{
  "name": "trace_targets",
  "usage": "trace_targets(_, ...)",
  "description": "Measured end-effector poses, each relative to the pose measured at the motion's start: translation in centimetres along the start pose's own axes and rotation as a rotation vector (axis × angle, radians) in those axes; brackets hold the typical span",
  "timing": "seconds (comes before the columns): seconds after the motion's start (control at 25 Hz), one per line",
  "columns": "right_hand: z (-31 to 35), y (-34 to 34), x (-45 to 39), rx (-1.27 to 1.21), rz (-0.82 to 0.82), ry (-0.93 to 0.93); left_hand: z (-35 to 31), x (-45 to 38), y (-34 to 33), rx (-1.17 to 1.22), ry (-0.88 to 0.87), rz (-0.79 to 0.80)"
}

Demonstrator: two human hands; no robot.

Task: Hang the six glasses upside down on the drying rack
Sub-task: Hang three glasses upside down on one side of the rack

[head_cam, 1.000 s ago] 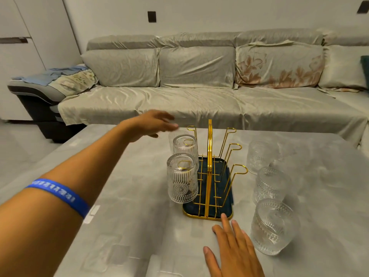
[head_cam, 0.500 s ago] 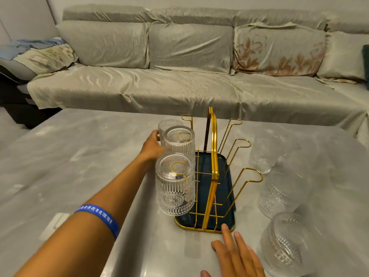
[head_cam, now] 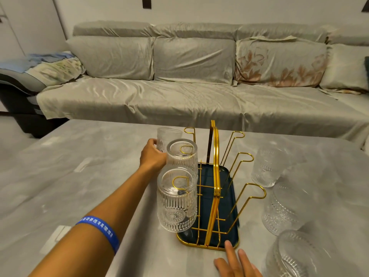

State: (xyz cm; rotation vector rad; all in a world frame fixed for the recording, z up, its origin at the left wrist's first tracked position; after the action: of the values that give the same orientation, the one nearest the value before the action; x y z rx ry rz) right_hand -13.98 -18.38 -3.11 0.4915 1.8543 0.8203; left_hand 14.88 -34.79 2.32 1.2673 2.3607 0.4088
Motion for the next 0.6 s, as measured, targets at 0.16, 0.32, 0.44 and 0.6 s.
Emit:
trace_targets(0.16,0.0,0.9,-0.1,-0.013,0.007,0.001,-5.0,-0.3,7.5,-0.027,-0.161,-0.035)
trace_targets(0.32,0.0,1.3,0.3,-0.039,0.001,-0.024,-12.5,-0.8,14.1,-0.015,-0.325,-0.034)
trace_targets(0.44,0.1,1.0,0.7,-0.057,0.012,-0.043,-16.6,-1.1,14.2,-0.063,-0.377,0.020)
trace_targets(0.6,0.0,1.3,0.3,-0.068,-0.073,-0.018,-19.0,-1.3,10.5,-0.178,-0.424,0.095)
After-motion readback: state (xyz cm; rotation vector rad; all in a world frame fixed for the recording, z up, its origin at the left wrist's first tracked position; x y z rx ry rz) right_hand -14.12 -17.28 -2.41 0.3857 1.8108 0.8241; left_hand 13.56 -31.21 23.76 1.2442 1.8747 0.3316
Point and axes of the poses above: each hand's wrist, its own x-axis away from the middle knuckle, its own y-axis out of the back of the hand, z = x × y, the point moved 7 cm from there along -x, towards the middle knuckle, and after that the axes turned 11 degrees about -y, right-handed, at the moved point
